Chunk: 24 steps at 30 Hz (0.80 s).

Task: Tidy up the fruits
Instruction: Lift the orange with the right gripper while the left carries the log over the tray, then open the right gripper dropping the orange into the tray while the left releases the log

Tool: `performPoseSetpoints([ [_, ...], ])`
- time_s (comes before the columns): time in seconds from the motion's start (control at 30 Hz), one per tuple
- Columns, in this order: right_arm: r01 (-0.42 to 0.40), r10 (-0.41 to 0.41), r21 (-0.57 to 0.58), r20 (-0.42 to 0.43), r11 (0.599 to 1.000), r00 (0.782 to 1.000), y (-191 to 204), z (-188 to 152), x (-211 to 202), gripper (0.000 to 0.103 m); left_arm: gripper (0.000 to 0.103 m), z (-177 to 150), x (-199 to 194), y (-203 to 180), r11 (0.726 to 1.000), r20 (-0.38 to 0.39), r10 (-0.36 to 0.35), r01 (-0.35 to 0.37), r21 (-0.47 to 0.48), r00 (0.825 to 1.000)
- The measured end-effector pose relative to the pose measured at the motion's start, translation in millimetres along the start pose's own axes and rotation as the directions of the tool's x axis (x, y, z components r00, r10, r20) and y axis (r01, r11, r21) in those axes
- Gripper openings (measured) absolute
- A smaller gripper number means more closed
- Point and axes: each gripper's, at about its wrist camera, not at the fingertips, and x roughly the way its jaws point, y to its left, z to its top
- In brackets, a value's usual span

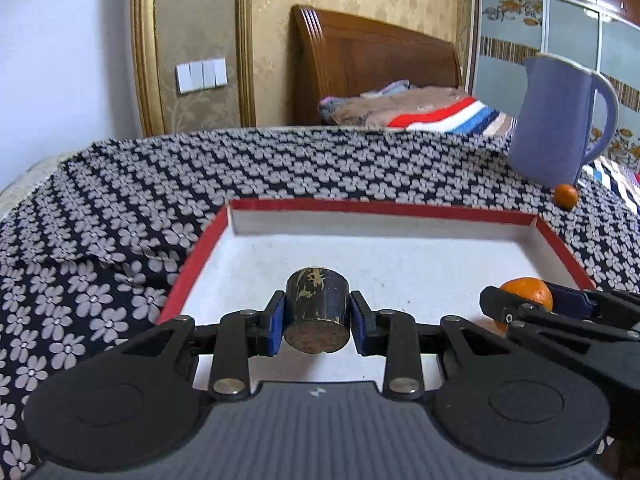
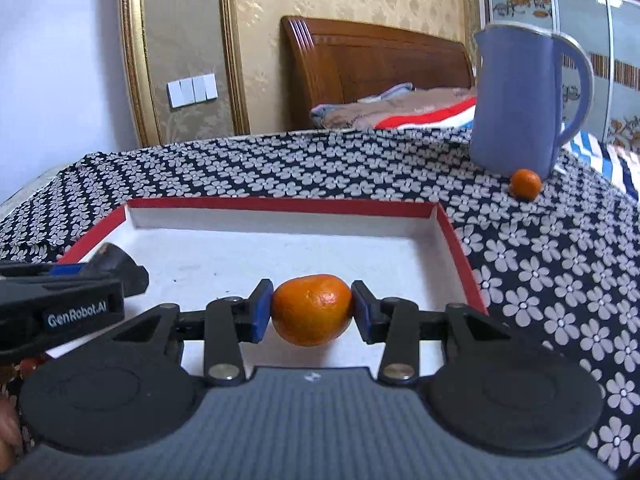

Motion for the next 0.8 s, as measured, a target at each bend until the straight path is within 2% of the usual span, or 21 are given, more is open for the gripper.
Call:
performPoseSetpoints([
  [0.37,0.051,-0.051,-0.008,-0.012,0.999,0.999,0,1,13,0.040,0.032,-5,15,4,0.999,-0.075,-0.044,0.042,-0.032,0.996],
  [0.67,0.069,-0.069,0.010,-0.021,0.998,0.997,-4,1,15,0.040,0.032,-6,16,0,0.999,-0.068,-0.032,0.032,-0.006,0.997],
  [0.73,0.084,-0.084,0.010,-0.013,0.996,0.996,-4,1,13,0.052,0.032,-6,16,-2,1.000,-0.066,-0.026,0.027,0.006,0.997],
  [0.8,0.083,-0.083,0.011,0.001,0.996,0.997,-4,1,10,0.055,0.033,-6,15,-3,0.999,-0.066,-0.032,0.033,0.011,0.997],
])
